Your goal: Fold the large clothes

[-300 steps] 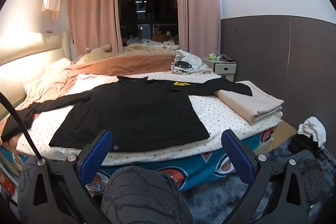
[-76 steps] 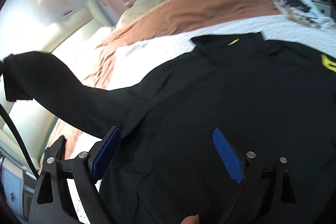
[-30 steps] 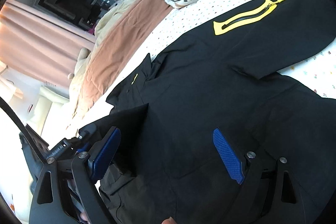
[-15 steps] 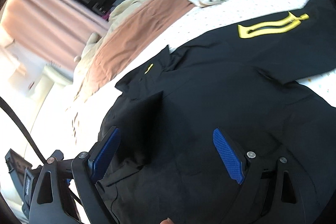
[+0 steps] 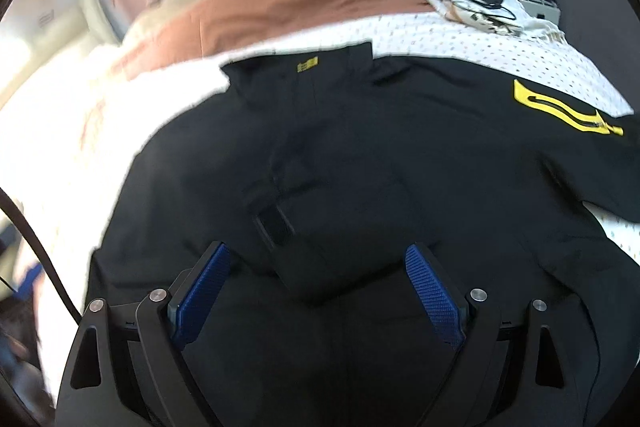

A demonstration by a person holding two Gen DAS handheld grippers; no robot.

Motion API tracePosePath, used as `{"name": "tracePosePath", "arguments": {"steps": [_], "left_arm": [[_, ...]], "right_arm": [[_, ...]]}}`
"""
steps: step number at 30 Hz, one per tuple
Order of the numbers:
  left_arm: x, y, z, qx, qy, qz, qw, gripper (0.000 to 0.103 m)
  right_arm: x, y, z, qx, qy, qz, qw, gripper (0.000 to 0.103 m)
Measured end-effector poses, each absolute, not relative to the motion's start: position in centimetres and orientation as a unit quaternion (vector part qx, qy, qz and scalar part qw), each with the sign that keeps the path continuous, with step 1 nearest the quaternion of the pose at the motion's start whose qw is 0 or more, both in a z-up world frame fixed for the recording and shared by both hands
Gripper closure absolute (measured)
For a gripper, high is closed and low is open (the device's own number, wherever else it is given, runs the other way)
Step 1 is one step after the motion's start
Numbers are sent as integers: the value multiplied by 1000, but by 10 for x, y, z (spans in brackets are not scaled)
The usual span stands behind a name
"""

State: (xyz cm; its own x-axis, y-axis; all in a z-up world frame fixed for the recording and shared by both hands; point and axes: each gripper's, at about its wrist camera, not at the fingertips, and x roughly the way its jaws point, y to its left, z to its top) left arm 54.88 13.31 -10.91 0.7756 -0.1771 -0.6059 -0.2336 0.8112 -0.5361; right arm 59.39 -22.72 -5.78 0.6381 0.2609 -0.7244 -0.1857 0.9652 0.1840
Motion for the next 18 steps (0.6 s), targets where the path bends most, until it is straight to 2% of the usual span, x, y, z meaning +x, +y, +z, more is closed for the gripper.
{"name": "tracePosePath", "arguments": {"steps": [7,8,9,10,18], "left_arm": [[546,154,-120,-322,339,24,884,0],[544,157,-121,-326,338,23,882,0],[542,160,-122,-332,336,20,881,0],[540,163,-123,-340,333,16,879,0],[542,161,-129,-344,341,8,875,0]], "right_arm": [[610,-197,-89,-18,449,103,888,17],[612,-198,-94,-13,458,101,883,38],[615,-201,-99,-10,464,96,881,51],[615,-203,-98,-11,456,93,885,70],[603,-225,-65,16,415,105,904,85]]}}
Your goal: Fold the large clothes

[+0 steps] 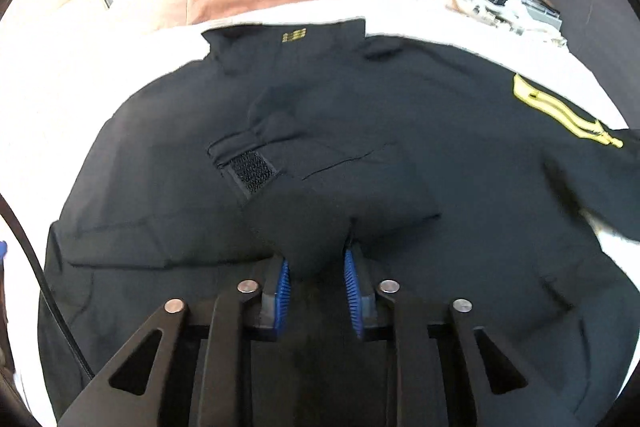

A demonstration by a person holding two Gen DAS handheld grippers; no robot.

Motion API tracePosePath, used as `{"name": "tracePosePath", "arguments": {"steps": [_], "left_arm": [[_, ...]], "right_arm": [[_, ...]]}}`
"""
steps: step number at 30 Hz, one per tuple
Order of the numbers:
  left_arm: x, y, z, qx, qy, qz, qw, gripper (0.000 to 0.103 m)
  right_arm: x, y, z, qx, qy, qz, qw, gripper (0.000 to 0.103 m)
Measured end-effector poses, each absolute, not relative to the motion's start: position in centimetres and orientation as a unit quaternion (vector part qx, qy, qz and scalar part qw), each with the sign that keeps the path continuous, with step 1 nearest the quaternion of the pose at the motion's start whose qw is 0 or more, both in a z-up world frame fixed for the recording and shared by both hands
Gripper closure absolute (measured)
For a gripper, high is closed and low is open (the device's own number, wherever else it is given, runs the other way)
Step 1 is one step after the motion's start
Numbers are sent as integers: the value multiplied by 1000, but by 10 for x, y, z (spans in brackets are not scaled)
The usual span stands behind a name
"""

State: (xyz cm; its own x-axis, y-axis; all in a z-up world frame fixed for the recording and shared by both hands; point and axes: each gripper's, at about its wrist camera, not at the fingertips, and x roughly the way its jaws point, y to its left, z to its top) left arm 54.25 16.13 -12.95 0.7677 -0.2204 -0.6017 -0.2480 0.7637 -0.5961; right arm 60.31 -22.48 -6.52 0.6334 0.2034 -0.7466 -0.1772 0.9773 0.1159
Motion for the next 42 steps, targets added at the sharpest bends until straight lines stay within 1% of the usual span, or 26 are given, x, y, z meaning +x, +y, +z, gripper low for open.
{"name": "tracePosePath", "arguments": {"steps": [2,3,12,15,18,20,21,22,28,34,35,37,41,42], "left_arm": [[543,159,-130,-344,342,4,875,0],[543,158,-130,-343,342,3,875,0],[548,153,-136,-337,351,11,873,0],[549,152,-138,-336,354,20,873,0],[549,151,-139,-333,355,24,873,0],[549,151,-139,-330,356,24,874,0],[549,152,-140,-329,356,25,874,0],[549,153,-140,-330,355,26,874,0],[550,160,-142,-336,355,34,872,0],[549,156,-140,-329,354,29,875,0],[549,154,-140,-327,354,28,876,0],[550,152,-140,-324,355,27,877,0],[551,147,-139,-318,355,26,879,0],[550,147,-138,-317,354,29,880,0]], "right_arm": [[598,-240,-53,32,399,107,910,91],[597,-249,-48,38,391,105,914,103],[578,-305,-31,52,340,95,934,103],[576,-297,-35,56,347,125,928,103],[577,-281,-41,23,361,130,923,102],[577,-278,-46,12,356,120,927,71],[579,-282,-50,23,359,115,926,21],[583,-290,-54,43,370,111,921,0],[596,-351,-69,182,387,94,899,0],[584,-407,-73,254,362,47,896,1],[581,-415,-73,261,354,38,897,1],[573,-426,-72,270,341,18,900,6],[548,-442,-71,298,322,-12,899,8],[541,-447,-70,304,318,-20,898,11]]}}
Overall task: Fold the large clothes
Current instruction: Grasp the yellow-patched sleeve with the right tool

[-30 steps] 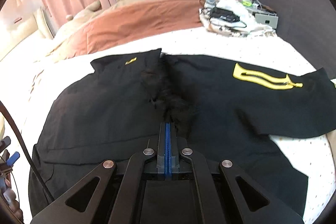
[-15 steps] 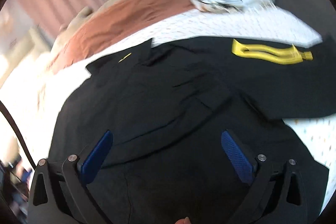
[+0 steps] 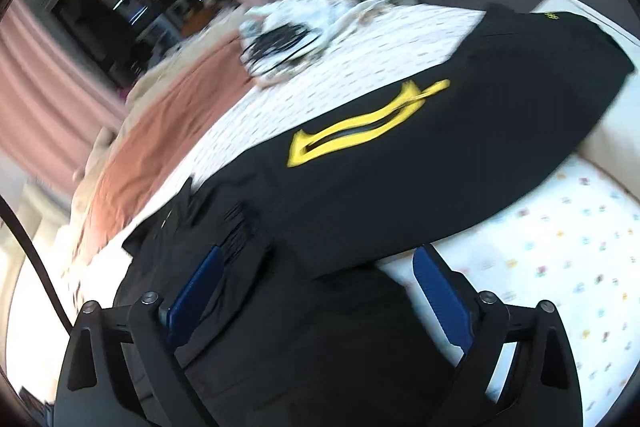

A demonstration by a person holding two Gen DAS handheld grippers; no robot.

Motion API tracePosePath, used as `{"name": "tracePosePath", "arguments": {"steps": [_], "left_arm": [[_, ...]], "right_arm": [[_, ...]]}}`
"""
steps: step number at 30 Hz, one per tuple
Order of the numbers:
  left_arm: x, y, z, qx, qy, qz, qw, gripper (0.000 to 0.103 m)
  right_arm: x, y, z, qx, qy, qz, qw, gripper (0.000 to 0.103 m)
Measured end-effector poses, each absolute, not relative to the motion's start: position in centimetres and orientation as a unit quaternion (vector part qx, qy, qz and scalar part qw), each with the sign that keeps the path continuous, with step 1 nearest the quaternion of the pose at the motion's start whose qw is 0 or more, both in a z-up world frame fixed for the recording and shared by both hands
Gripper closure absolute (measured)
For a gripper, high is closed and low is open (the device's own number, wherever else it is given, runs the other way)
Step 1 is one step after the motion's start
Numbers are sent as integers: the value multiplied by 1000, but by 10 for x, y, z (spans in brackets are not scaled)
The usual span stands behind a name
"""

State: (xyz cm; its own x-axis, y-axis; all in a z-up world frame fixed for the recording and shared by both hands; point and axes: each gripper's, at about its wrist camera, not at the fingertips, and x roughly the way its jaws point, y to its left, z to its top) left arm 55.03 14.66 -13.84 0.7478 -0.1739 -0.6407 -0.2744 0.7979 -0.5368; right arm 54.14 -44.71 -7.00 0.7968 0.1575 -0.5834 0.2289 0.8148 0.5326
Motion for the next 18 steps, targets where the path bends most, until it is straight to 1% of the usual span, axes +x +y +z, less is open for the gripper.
{"name": "tracePosePath", "arguments": {"steps": [1,3,5,7,10,14,16,18], "left_arm": [[549,147,-138,-317,351,32,881,0],[548,147,-136,-318,344,35,883,0],[547,148,-135,-319,340,38,884,0],[547,148,-135,-319,340,39,884,0],[550,143,-136,-315,344,39,884,0],[553,135,-137,-302,348,40,886,0],[554,132,-137,-294,351,41,888,0],[556,129,-138,-288,354,42,889,0]], "right_arm": [[537,-457,-72,312,314,-33,896,15],[528,-468,-77,330,311,-51,890,19],[519,-475,-81,349,310,-64,882,20],[513,-486,-88,374,310,-70,871,28],[512,-495,-97,403,313,-67,858,31],[514,-505,-103,411,313,-78,853,34],[517,-512,-107,420,318,-75,846,44],[518,-519,-112,437,320,-74,837,48]]}}
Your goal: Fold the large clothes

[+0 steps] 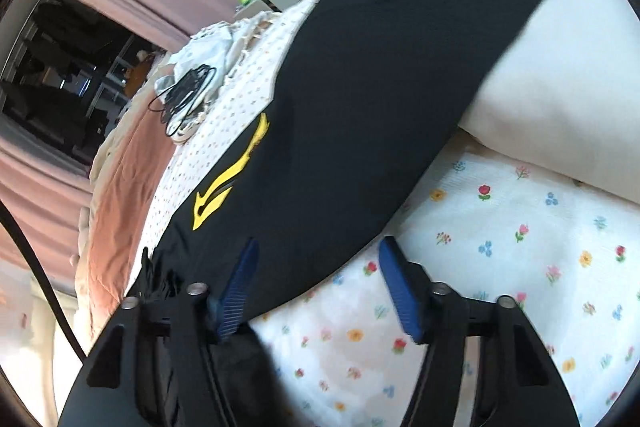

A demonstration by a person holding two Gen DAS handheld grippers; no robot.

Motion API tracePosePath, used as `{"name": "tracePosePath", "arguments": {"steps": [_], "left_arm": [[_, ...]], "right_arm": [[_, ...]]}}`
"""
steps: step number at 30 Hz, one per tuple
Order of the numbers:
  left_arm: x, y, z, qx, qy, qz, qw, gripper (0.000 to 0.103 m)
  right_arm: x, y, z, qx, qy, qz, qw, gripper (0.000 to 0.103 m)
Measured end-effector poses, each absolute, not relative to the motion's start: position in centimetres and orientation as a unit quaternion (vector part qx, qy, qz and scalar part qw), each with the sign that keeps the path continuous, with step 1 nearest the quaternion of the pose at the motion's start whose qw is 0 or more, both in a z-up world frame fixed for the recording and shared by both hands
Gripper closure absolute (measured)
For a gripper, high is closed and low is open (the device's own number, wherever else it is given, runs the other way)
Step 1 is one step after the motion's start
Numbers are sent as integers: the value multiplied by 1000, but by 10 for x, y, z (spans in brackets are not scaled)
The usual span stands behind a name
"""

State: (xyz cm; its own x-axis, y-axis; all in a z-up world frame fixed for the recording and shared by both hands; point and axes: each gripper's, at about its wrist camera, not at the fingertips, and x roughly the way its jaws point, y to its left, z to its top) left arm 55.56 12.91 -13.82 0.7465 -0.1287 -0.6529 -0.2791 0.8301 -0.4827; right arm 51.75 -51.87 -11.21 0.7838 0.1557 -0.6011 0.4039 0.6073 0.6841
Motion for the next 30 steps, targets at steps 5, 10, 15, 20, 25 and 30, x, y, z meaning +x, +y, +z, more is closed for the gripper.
{"name": "tracePosePath", "arguments": {"steps": [5,10,15,20,25,30], "left_arm": [[558,127,-141,-284,359,42,888,0],[559,124,-142,-282,359,39,889,0],[557,125,-140,-285,355,38,890,0],[555,129,-138,-297,349,32,888,0],[551,133,-133,-310,340,25,887,0],[548,137,-130,-327,332,20,885,0]], "right_arm": [[530,-540,-113,438,299,-87,843,60],[532,-546,-125,454,264,-75,848,98],[516,-533,-94,438,207,-43,874,103],[508,-497,-43,417,159,25,894,103],[504,-454,-6,407,143,88,898,103],[504,-396,18,385,150,145,899,103]]}}
